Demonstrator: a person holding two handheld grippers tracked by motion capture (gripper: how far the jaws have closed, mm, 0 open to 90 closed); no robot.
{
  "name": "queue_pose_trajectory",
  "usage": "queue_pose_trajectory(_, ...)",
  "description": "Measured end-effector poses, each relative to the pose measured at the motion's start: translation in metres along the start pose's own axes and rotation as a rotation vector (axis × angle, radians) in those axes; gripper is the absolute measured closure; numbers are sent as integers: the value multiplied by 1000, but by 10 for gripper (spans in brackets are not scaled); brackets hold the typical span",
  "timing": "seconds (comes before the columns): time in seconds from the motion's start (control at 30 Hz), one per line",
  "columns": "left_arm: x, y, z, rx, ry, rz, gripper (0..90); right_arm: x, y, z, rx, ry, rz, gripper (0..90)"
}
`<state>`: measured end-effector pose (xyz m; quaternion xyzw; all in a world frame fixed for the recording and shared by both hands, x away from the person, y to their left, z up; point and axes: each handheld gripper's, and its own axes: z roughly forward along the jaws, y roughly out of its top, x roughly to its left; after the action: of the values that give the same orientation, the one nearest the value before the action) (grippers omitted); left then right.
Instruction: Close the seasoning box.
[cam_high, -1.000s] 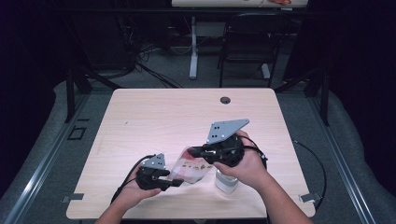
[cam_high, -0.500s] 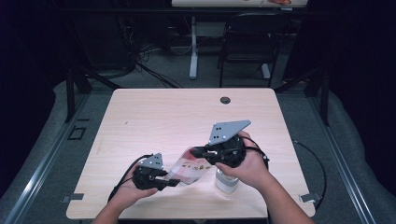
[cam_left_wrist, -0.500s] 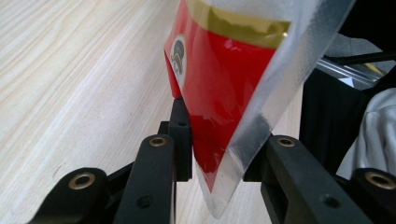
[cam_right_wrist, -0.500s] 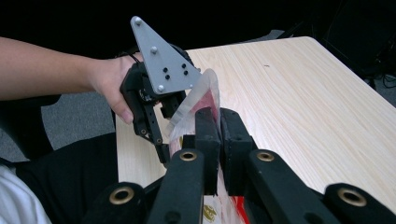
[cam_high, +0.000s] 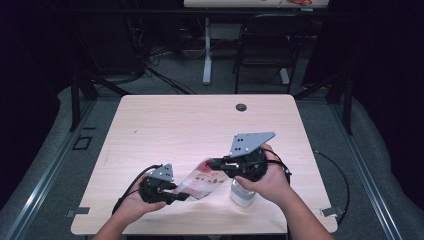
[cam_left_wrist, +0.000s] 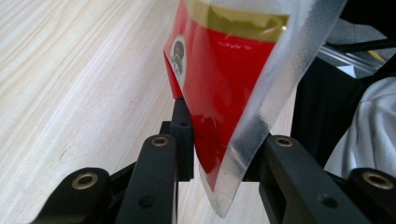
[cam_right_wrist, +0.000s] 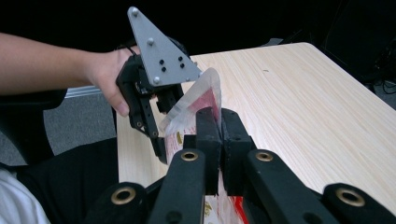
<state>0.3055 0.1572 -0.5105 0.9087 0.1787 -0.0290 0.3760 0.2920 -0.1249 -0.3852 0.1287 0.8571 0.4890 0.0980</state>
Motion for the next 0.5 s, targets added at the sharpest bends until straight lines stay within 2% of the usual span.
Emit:
queue_pose_trajectory(0.23,-3,6,-6,31,30,3,740,-2,-6,-4,-23,6,9,881)
queue_pose_trajectory(0.37,-4,6,-8,53,46,-1,742,0,-7,-3,19,-25,-19,834)
queue_pose_trajectory(0.5,-5,6,-11,69,48,-4,743,-1,-12,-2,16,-8,-10,815)
